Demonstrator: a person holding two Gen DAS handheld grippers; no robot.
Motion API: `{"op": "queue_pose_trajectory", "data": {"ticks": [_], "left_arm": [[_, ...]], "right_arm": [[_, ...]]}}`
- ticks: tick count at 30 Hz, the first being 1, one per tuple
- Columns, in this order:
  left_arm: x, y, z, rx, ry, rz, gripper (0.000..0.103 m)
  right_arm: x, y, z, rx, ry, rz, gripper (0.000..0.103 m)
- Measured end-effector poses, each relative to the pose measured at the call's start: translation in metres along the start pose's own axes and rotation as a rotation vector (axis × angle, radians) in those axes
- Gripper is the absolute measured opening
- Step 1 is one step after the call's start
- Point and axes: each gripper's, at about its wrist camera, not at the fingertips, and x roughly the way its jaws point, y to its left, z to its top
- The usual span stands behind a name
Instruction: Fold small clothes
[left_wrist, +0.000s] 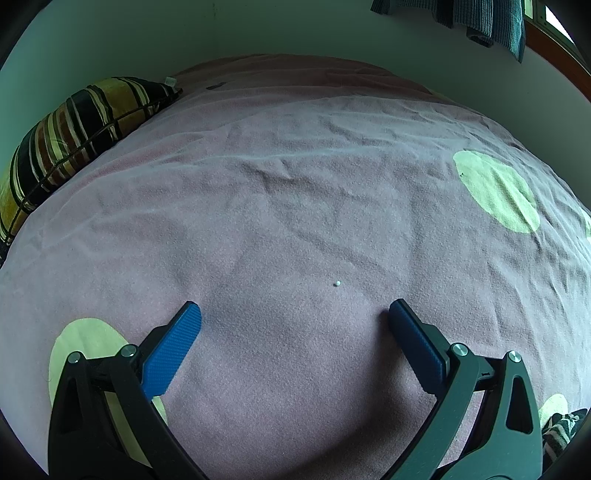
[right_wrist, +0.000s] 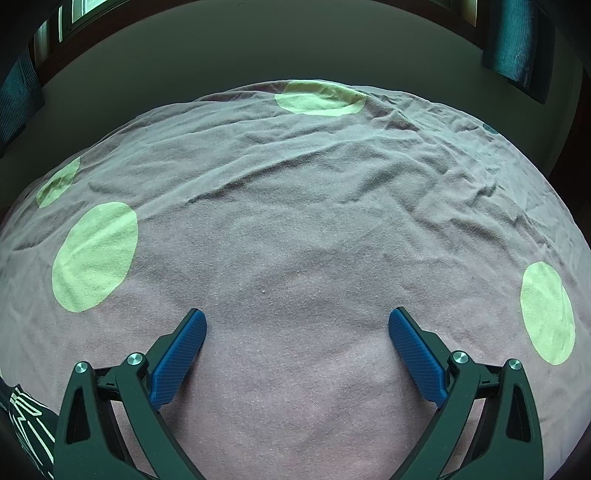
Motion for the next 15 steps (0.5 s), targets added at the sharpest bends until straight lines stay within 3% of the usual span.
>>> {"op": "queue_pose_trajectory", "data": {"ticks": [15], "left_arm": [[0.003, -0.0008, 0.006, 0.001, 0.003, 0.0, 0.101]], "right_arm": [[-0.0001, 0.0006, -0.0001, 0.001, 0.001, -0.001, 0.099]]}}
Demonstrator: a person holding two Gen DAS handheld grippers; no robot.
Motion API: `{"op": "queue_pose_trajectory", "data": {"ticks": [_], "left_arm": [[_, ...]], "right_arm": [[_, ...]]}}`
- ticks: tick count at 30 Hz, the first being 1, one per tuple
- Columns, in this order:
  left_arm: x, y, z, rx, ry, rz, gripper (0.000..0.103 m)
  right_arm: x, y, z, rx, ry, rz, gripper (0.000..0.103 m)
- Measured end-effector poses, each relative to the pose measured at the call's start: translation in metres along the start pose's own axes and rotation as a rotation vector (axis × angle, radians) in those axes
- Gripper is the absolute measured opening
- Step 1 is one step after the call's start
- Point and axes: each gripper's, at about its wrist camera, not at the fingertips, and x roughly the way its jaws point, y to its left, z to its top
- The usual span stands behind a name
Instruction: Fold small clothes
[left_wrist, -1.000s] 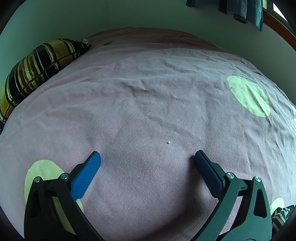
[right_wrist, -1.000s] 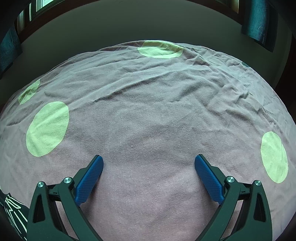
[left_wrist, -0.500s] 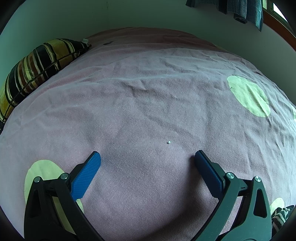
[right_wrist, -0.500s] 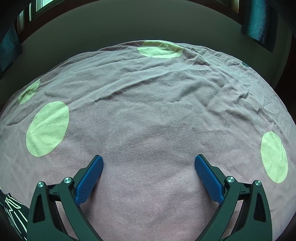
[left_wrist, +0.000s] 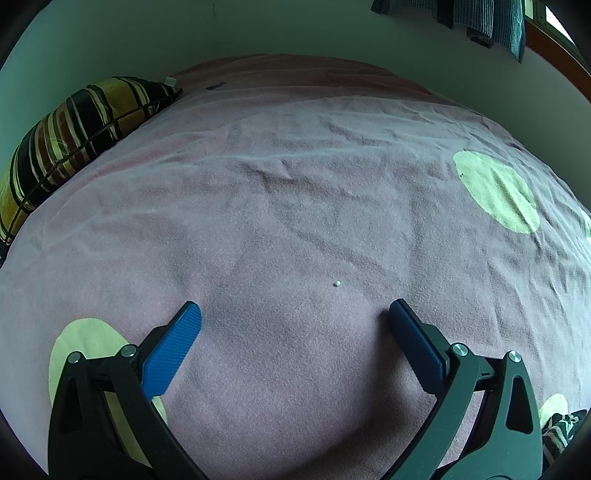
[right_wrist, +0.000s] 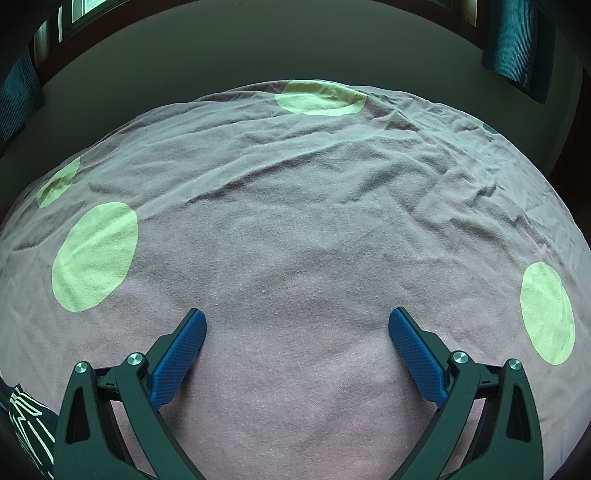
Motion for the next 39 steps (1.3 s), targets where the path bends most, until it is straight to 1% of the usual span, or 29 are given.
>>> {"op": "queue_pose_trajectory", "data": {"ticks": [9, 13, 17, 39], "left_arm": [[-0.0028, 0.0008, -0.0003, -0.002, -0.001, -0.003, 0.101], [-0.0013, 0.0014, -0.0044, -0.006, -0.003, -0.007, 0.101], [-0.0016, 0.0007, -0.0062, -0.004, -0.003, -0.005, 0.101], [-0.0016, 0.0008, -0.004, -0.01, -0.004, -0.015, 0.101]], "right_arm": [[-0.0004, 0.0003, 0.0007, -0.003, -0.001, -0.003, 0.099], [0.0005, -0.0015, -0.0005, 0.011, -0.001, 0.014, 0.099], [-0.0014, 0.0037, -0.0021, -0.002, -0.002, -0.003, 0.099], [0.0024, 0.0, 0.0013, -0.002, -0.002, 0.003, 0.099]]}}
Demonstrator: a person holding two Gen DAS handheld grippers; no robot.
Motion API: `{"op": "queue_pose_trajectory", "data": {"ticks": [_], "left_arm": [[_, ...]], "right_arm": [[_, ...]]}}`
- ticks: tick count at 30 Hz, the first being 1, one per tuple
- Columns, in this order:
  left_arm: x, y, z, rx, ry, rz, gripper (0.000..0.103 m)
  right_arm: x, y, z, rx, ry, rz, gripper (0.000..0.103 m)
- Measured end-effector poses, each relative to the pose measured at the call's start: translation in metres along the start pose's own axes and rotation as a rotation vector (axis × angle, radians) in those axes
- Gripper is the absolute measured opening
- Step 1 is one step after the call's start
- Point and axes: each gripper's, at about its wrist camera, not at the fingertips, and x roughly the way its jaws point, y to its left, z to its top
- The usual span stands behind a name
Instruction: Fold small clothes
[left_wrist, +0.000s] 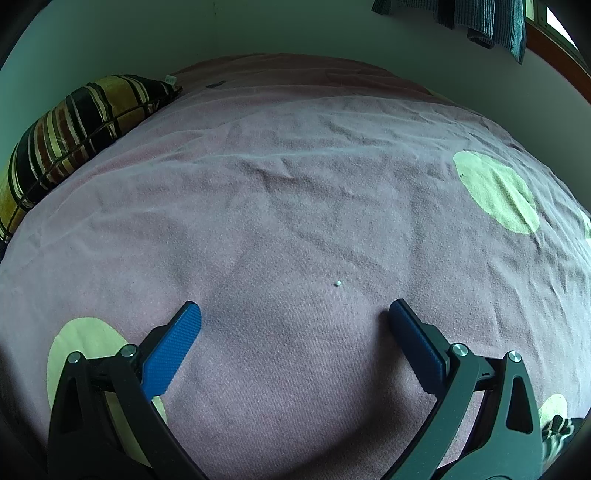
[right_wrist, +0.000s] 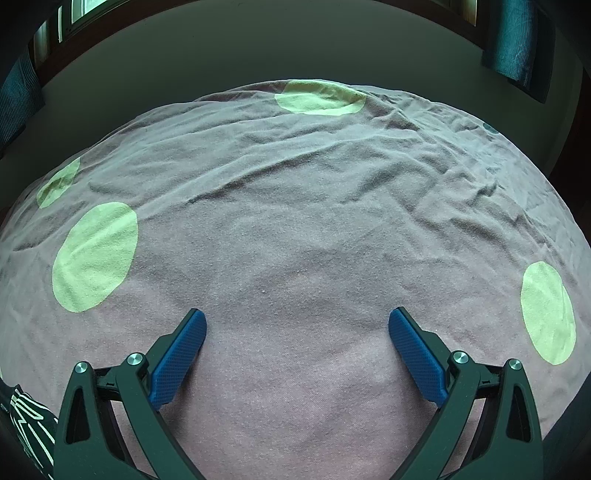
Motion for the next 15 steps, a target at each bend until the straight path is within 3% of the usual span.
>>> {"op": "queue_pose_trajectory", "data": {"ticks": [15], "left_arm": [[0.0032, 0.0026, 0.0025, 0.004, 0.004, -0.001, 0.101]], "right_arm": [[-0.0005, 0.0001, 0.0008, -0.001, 0.0, 0.001, 0.099]]}}
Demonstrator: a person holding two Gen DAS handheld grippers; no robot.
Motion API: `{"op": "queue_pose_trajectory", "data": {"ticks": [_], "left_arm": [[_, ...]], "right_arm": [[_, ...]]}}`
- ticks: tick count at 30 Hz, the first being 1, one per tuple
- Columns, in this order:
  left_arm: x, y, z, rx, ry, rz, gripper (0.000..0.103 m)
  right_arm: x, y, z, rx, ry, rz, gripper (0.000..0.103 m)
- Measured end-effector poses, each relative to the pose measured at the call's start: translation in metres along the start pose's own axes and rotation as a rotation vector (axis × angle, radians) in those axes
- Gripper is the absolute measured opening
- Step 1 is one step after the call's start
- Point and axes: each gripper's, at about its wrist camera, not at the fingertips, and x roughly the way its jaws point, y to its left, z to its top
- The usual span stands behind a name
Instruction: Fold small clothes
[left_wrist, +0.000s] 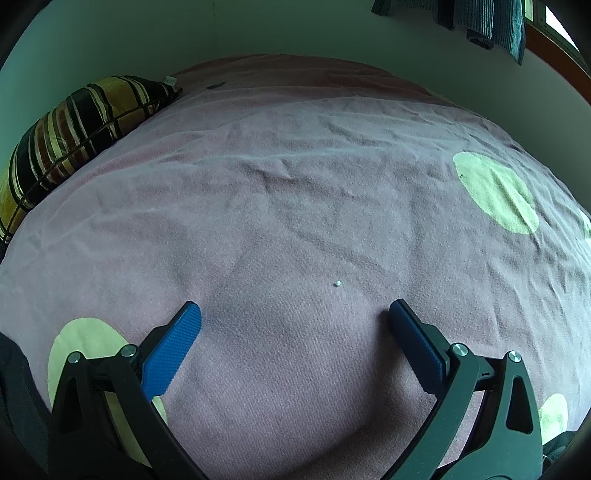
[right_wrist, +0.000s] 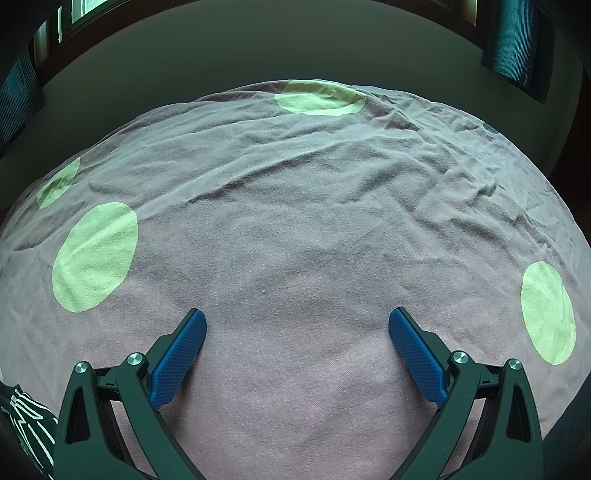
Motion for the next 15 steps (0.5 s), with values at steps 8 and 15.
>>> {"op": "queue_pose_trajectory", "data": {"ticks": [8, 15], "left_arm": [[-0.007, -0.051, 0.048, 0.137, -0.104, -0.011, 0.101], [0.023, -0.153, 0.076, 0.362, -0.103, -0.293, 0.101]], "right_arm": [[-0.001, -0.002, 0.002, 0.002, 0.003, 0.005, 0.099], [0.0, -0.001, 0.0, 0.003, 0.003, 0.003, 0.099]]}}
